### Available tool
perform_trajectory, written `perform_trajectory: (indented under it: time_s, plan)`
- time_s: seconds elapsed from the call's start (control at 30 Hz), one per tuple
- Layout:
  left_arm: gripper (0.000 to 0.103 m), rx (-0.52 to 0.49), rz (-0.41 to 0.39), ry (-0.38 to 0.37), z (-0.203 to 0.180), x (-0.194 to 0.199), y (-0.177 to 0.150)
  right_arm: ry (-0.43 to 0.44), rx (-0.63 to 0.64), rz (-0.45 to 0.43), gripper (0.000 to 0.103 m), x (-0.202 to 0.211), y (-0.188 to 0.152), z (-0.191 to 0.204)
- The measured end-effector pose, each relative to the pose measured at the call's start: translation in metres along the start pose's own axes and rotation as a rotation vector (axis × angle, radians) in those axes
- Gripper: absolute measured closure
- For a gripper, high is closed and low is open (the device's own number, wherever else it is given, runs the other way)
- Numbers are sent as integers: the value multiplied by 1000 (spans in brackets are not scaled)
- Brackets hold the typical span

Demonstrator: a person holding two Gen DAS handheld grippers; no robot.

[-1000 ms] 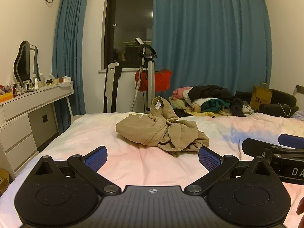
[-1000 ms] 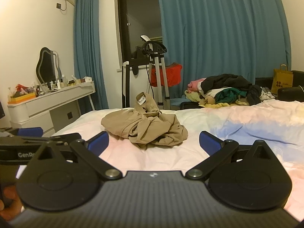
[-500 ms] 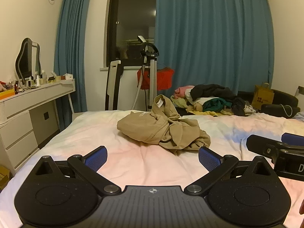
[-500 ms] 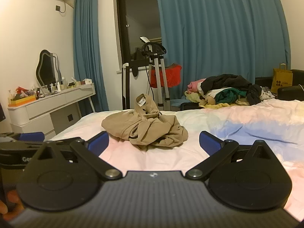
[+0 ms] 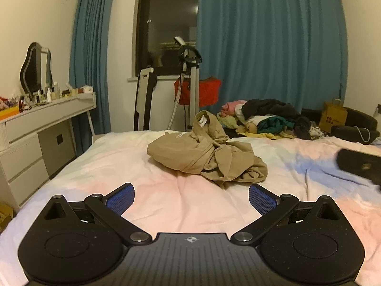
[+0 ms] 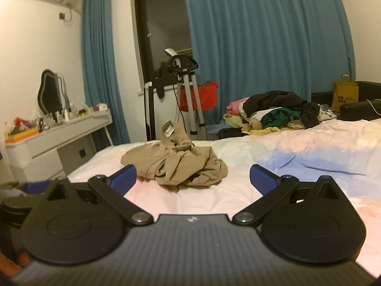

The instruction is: Fold clothes

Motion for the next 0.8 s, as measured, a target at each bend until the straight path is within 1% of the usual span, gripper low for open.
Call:
perform_trajectory:
  time_s: [0.1, 0.17, 0.23, 0.27, 0.37, 0.43, 0.53, 0.57, 0.6, 0.67, 0.73, 0.77, 0.8]
  plan:
    - [0, 23, 24, 18, -2, -21, 13, 5, -16, -15, 0, 3, 5, -6]
    - [0, 73, 65, 9, -1, -44, 25, 19, -26, -13, 0, 3, 6, -8]
    - [1, 148, 120, -20, 2, -73, 38, 42, -33, 5, 0, -1, 5, -11]
    - [1, 174, 135, -27, 3, -88, 46, 51, -37, 17, 0, -5, 4, -12]
    - [3, 220, 150, -32, 7, -137, 76, 81, -51, 56, 0, -17, -1, -16]
    - [4, 245, 157, -36, 6, -167, 94, 97, -86, 86, 0, -30, -4, -23]
    - [5, 305, 208, -40, 3, -224, 113, 113, -139, 130, 0, -52, -10, -33]
    - [7, 344, 232, -48, 3, -244, 117, 118, -157, 145, 0, -60, -11, -37]
    - [12, 376, 252, -60, 3, -261, 119, 123, -174, 157, 0, -67, -13, -40]
    - [18, 414, 282, -75, 1, -291, 122, 133, -206, 175, 0, -83, -16, -47]
    - [19, 390, 293, -44, -1, -314, 121, 140, -234, 192, 0, -99, -18, -54]
    - [25, 356, 290, -25, -3, -321, 120, 139, -241, 199, 0, -107, -21, -58]
    - [33, 309, 280, -4, -6, -324, 119, 138, -249, 209, 0, -115, -23, -61]
Point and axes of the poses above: each gripper's, at about its wrist camera, not at the fingertips, and x roughly against the way its jaws point, z to its left, y to its top, the point moved 7 cm from there along -x, roughly the way its jaws point, and after that the axes turned 8 degrees about z, right-handed, at the moved point
